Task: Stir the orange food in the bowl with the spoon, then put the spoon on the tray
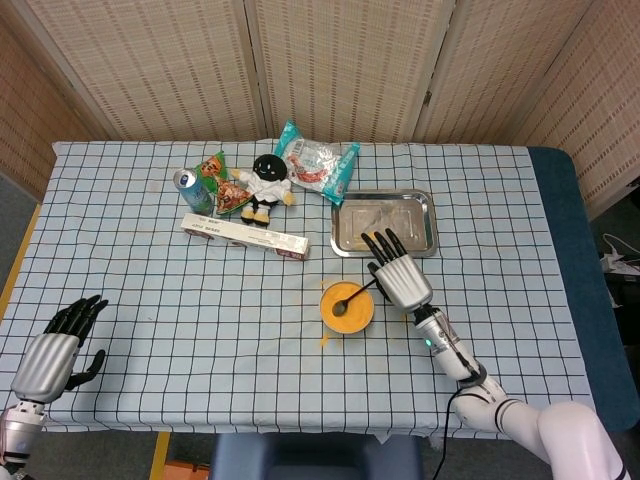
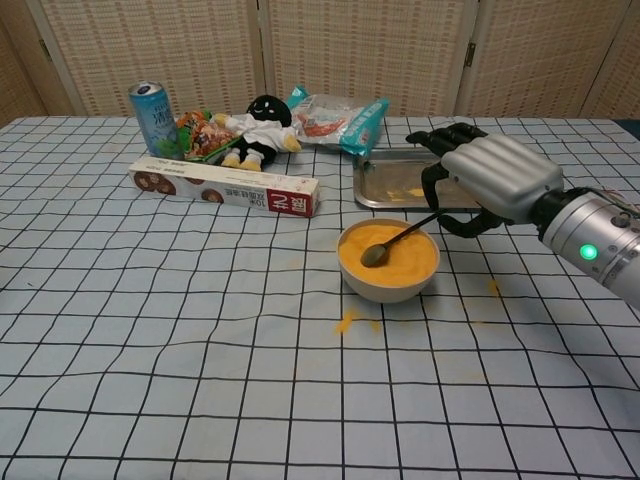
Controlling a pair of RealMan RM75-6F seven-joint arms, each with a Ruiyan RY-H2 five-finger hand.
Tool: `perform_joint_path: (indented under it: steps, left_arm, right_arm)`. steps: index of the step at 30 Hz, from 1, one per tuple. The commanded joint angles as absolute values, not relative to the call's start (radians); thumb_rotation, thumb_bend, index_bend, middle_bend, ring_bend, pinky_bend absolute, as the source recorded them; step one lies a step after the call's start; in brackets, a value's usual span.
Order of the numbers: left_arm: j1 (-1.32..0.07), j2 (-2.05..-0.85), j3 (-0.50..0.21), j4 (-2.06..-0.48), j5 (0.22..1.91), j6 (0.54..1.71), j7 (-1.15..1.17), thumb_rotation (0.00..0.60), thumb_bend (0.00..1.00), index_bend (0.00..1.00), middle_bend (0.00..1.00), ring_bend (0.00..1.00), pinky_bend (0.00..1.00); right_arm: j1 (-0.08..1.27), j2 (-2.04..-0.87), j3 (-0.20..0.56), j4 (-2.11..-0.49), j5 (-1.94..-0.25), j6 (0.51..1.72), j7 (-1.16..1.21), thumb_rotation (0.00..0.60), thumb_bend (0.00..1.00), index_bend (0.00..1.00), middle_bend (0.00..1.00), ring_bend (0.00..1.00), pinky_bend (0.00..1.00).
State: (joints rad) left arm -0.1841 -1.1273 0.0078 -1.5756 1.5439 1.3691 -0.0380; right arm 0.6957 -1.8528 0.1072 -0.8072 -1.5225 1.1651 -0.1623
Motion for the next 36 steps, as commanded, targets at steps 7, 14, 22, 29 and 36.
perform_joint_path:
  steps: [7,14,22,29,36]
  left_arm:
    - [-0.185,-1.127,0.008,-1.576,1.543,1.367,-0.039,0.6,0.47,0.0,0.0,0.0,0.11]
    - [-0.186,-1.128,0.008,-1.575,1.54,1.365,-0.035,0.6,0.47,0.0,0.0,0.0,0.11]
    - [-0.186,-1.129,0.008,-1.576,1.539,1.364,-0.034,0.6,0.47,0.0,0.0,0.0,0.11]
    - [-0.185,-1.128,0.008,-1.576,1.541,1.368,-0.033,0.6,0.47,0.0,0.0,0.0,0.11]
    - [-0.183,-1.126,0.01,-1.578,1.55,1.375,-0.036,0.6,0.47,0.0,0.0,0.0,0.11]
  right_arm:
    - [0.694,-1.847,0.105,-0.815,-1.521,1.16,-0.175,0.6,0.32,0.57,0.0,0.0,0.0]
    - [0.696,-1.848,0.108,-0.812,-1.515,1.152,-0.176,0.6,0.32,0.56,0.0,0.0,0.0]
    - [0.697,-1.85,0.107,-0.807,-1.516,1.152,-0.171,0.6,0.32,0.59,0.0,0.0,0.0]
    - [0.702,-1.847,0.107,-0.813,-1.516,1.143,-0.181,0.6,0.47,0.71,0.0,0.0,0.01]
    - [0.703,-1.813,0.102,-0.857,-1.523,1.143,-0.199,0.6,0.57,0.76,0.02,0.0,0.01]
